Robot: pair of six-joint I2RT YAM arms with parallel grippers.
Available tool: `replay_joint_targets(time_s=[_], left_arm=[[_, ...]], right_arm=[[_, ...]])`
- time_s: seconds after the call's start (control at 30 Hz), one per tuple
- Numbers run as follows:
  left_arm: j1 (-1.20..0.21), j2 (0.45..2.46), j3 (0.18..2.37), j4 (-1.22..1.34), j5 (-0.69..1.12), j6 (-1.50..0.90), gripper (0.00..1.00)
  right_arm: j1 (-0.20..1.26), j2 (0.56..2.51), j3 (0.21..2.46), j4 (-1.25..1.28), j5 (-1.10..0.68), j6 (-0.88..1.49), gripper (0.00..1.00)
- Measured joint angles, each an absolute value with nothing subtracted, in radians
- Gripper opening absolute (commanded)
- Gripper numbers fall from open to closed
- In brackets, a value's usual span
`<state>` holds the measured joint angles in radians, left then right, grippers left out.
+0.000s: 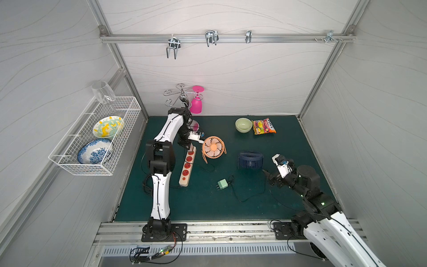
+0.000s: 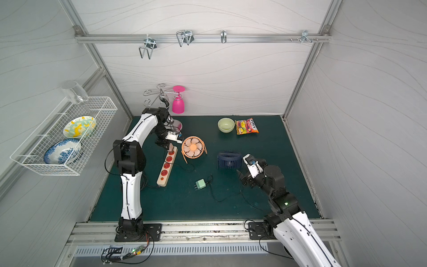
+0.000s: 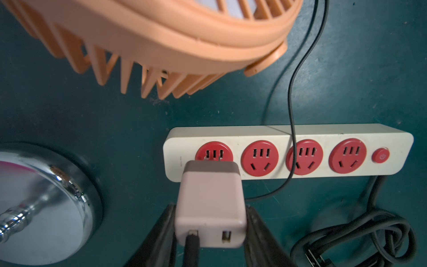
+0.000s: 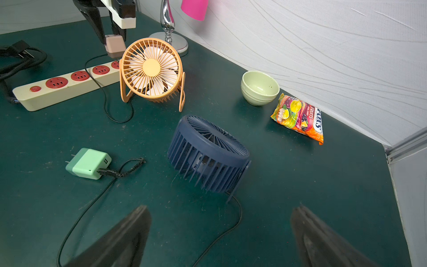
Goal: Plug the desk fan into the power strip
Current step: Insert the plug into the socket.
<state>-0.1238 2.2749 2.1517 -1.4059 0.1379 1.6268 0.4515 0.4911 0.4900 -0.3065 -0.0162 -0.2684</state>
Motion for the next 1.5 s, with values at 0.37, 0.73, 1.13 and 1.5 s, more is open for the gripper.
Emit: replay_joint_targets(time_s=[0.37,0.73,1.13,1.5], left_arm=[[-0.127,2.275,2.112,-1.377,0.131,1.622,0.0],[-0.127,2.268,2.101,-1.364,0.111,1.625,0.0],[-0.127,2.267,2.101,-1.364,0.097,1.63,0.0],[-0.127,2.267,2.102,-1.365,0.094,1.631,0.0]], right_arm=[[0.451,0.491,0.49,-0.307,-0.017,-0.269,0.99],[0.451,0.491,0.49,-0.306,-0.019,-0.268,0.99],[0.451,0.491,0.49,-0.306,-0.019,-0.268,0.99],[0.451,0.491,0.49,-0.306,-0.019,-0.269,0.99]])
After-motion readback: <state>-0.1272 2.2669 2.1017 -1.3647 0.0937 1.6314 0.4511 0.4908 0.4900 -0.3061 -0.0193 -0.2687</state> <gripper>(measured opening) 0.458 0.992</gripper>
